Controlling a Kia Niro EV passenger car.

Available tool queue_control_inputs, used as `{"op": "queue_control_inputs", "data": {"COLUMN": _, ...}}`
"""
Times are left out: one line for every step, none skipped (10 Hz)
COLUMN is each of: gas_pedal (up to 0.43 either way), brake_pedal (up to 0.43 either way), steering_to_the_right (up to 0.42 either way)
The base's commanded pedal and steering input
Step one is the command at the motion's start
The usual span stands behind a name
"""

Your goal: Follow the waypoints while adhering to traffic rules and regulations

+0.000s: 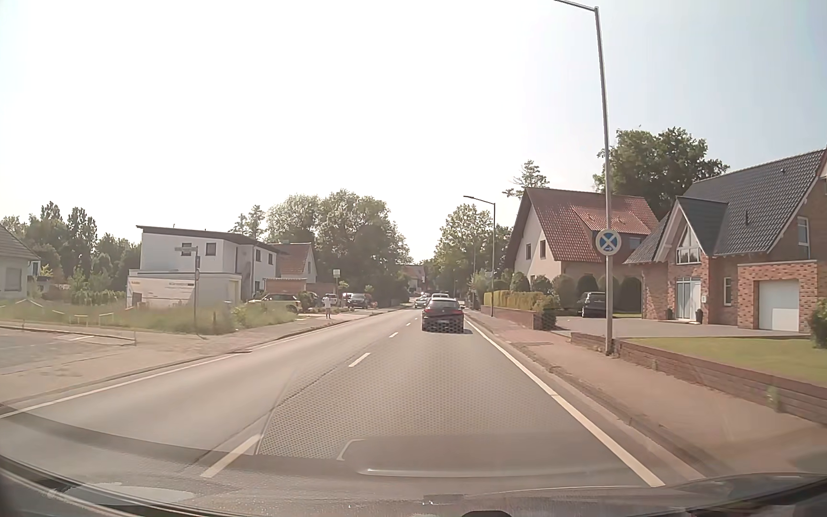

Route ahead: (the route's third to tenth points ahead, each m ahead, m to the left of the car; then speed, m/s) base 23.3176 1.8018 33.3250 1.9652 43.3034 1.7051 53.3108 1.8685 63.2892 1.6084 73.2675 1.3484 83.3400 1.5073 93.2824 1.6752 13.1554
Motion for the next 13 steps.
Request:
{"op": "queue_control_inputs", "data": {"gas_pedal": 0.189, "brake_pedal": 0.000, "steering_to_the_right": 0.001}}
{"op": "queue_control_inputs", "data": {"gas_pedal": 0.189, "brake_pedal": 0.000, "steering_to_the_right": 0.001}}
{"op": "queue_control_inputs", "data": {"gas_pedal": 0.189, "brake_pedal": 0.000, "steering_to_the_right": 0.001}}
{"op": "queue_control_inputs", "data": {"gas_pedal": 0.177, "brake_pedal": 0.000, "steering_to_the_right": 0.001}}
{"op": "queue_control_inputs", "data": {"gas_pedal": 0.177, "brake_pedal": 0.000, "steering_to_the_right": 0.001}}
{"op": "queue_control_inputs", "data": {"gas_pedal": 0.177, "brake_pedal": 0.000, "steering_to_the_right": 0.001}}
{"op": "queue_control_inputs", "data": {"gas_pedal": 0.177, "brake_pedal": 0.000, "steering_to_the_right": 0.001}}
{"op": "queue_control_inputs", "data": {"gas_pedal": 0.177, "brake_pedal": 0.000, "steering_to_the_right": 0.000}}
{"op": "queue_control_inputs", "data": {"gas_pedal": 0.177, "brake_pedal": 0.000, "steering_to_the_right": 0.000}}
{"op": "queue_control_inputs", "data": {"gas_pedal": 0.177, "brake_pedal": 0.000, "steering_to_the_right": -0.001}}
{"op": "queue_control_inputs", "data": {"gas_pedal": 0.177, "brake_pedal": 0.000, "steering_to_the_right": -0.001}}
{"op": "queue_control_inputs", "data": {"gas_pedal": 0.177, "brake_pedal": 0.000, "steering_to_the_right": -0.001}}
{"op": "queue_control_inputs", "data": {"gas_pedal": 0.177, "brake_pedal": 0.000, "steering_to_the_right": -0.001}}
